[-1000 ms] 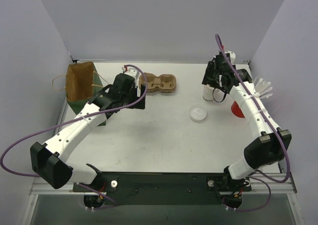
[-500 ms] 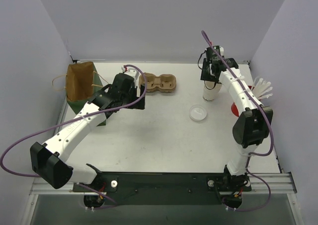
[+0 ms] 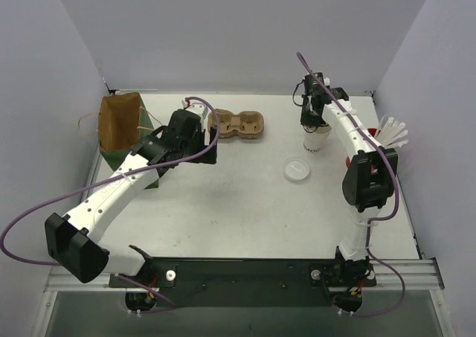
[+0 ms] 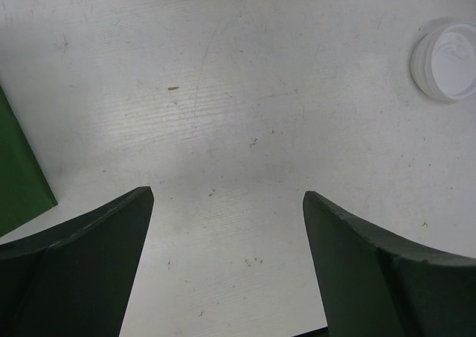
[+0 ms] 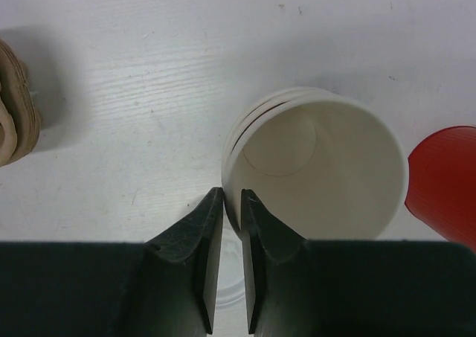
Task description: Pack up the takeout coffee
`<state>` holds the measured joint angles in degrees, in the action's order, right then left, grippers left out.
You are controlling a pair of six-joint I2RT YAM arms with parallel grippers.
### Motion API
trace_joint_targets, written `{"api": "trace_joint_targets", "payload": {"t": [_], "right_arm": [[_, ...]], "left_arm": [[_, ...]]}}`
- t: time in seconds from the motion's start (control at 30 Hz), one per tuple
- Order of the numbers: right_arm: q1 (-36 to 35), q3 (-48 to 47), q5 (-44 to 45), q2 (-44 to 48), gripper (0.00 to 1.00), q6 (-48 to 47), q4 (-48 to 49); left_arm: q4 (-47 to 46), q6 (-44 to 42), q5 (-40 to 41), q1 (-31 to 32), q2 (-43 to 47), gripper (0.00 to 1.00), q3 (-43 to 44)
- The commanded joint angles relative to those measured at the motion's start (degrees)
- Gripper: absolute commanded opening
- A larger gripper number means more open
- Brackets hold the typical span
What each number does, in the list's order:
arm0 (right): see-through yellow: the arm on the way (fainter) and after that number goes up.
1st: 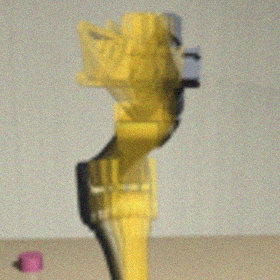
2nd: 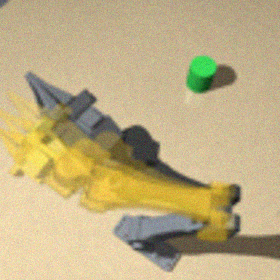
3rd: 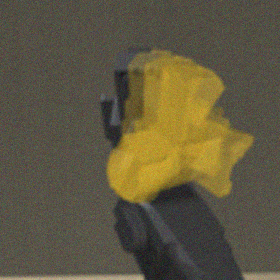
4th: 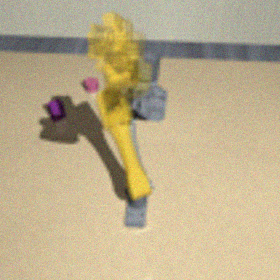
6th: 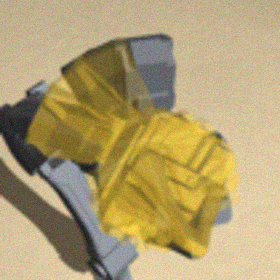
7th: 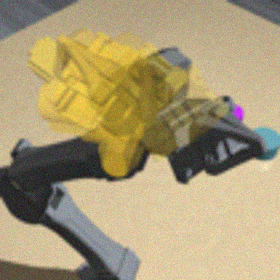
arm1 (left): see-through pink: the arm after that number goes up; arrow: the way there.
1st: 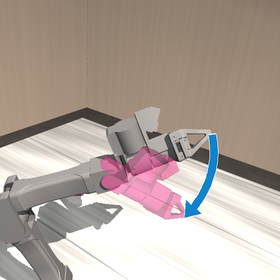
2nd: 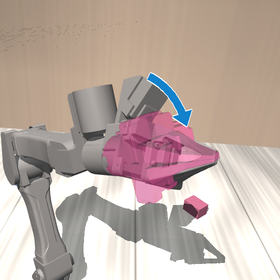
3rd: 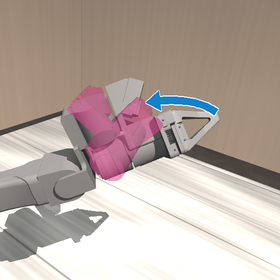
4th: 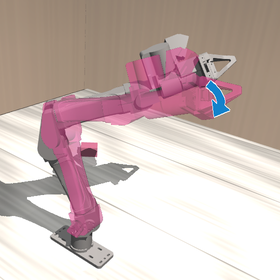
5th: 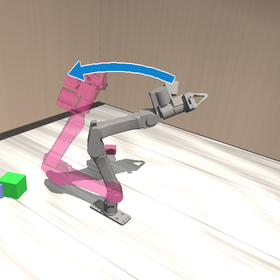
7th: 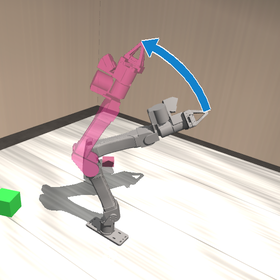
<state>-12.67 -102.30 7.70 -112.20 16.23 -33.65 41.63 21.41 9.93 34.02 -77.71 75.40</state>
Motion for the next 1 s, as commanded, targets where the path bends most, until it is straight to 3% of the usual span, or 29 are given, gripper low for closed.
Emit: {"api": "trace_joint_targets", "payload": {"t": [0.0, 0.1, 0.47, 0.97], "right_arm": [[0.4, -2.1, 2.0, 0.1, 0.09, 0.3, -1.2], [0.4, -2.1, 3.1, 0.1, 0.0, 0.3, -1.3], [-2.3, -6.3, 12.5, 0.7, 0.0, -2.4, -5.4], [-3.7, -14.1, 16.5, 4.0, 0.0, -5.2, -10.5]], "left_arm": [[0.2, -1.1, -0.1, -0.4, 0.6, 0.93, 2.7], [0.3, -1.0, -0.1, -0.4, 0.5, 0.93, 2.7], [0.5, -1.0, -0.3, -0.4, 0.5, 0.93, 2.7], [0.4, -0.9, 0.0, -0.4, 0.4, 0.93, 2.6]]}}
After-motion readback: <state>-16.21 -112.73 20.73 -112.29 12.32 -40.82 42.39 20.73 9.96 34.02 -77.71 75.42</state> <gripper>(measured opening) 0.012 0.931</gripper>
